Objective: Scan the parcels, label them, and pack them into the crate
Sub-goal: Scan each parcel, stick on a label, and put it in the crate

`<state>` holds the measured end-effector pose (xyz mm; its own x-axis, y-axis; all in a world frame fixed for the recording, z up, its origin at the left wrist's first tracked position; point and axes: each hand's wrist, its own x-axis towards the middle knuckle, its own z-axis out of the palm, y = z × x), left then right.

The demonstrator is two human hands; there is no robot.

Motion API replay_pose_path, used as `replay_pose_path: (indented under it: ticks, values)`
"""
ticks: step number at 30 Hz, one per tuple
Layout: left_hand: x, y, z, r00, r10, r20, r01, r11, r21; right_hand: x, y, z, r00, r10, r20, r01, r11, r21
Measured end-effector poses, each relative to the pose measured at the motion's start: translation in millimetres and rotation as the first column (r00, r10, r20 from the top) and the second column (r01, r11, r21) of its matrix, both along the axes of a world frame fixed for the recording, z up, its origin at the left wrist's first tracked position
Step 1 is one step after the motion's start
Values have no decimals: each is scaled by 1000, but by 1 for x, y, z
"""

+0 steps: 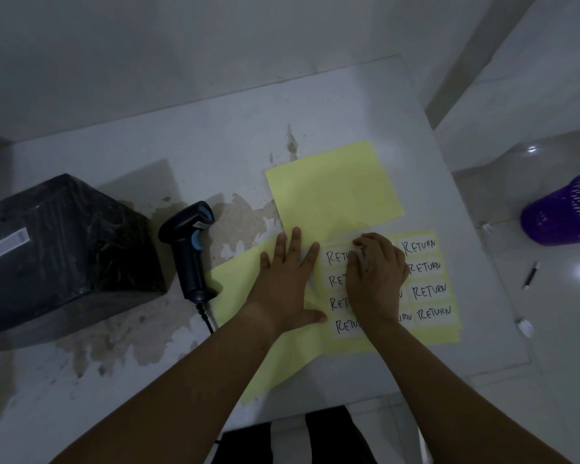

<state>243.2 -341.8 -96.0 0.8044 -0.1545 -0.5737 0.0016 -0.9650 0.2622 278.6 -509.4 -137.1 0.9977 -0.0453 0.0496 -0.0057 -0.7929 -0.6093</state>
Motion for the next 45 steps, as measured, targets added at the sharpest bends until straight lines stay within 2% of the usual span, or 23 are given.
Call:
replay_pose_path:
  ticks: [6,11,16,21,27,32,34,36,39,42,45]
  values:
    - [0,0,2,1000,-4,1,3,1000,13,7,6,8,999,-20,-48,17,998,-65]
    - [1,-1,1,1000,13,-4,-13,1000,-5,4,6,12,999,42,-30,-48,978,-201]
    - [1,0,1,999,40,1,-40,999,-24,-5,5,21,994,101,-31,-105,976,-189]
    - [-1,1,1,996,79,31,-77,994,-77,-4,-1,32,993,114,-36,-117,988,-101]
    - [-5,4,8,994,83,67,-72,987,-145,-1,1,51,980,169,-105,-178,980,-90]
    - [-1,4,18,983,181,32,-166,949,-269,4,3,73,894,261,-364,-210,962,176]
    - [-1,7,20,984,178,-5,-173,952,-251,6,0,83,850,279,-446,-155,943,294]
    - [-3,7,19,984,176,1,-171,958,-228,11,-5,88,814,237,-531,-12,920,391]
    - [-5,6,13,990,132,55,-122,981,-153,18,-11,93,777,165,-608,169,876,453]
    - [-7,3,7,997,25,75,-23,999,-25,17,-12,95,776,169,-608,138,895,425]
    - [-9,3,5,994,4,114,-4,1000,-7,14,-11,95,820,213,-531,9,923,385]
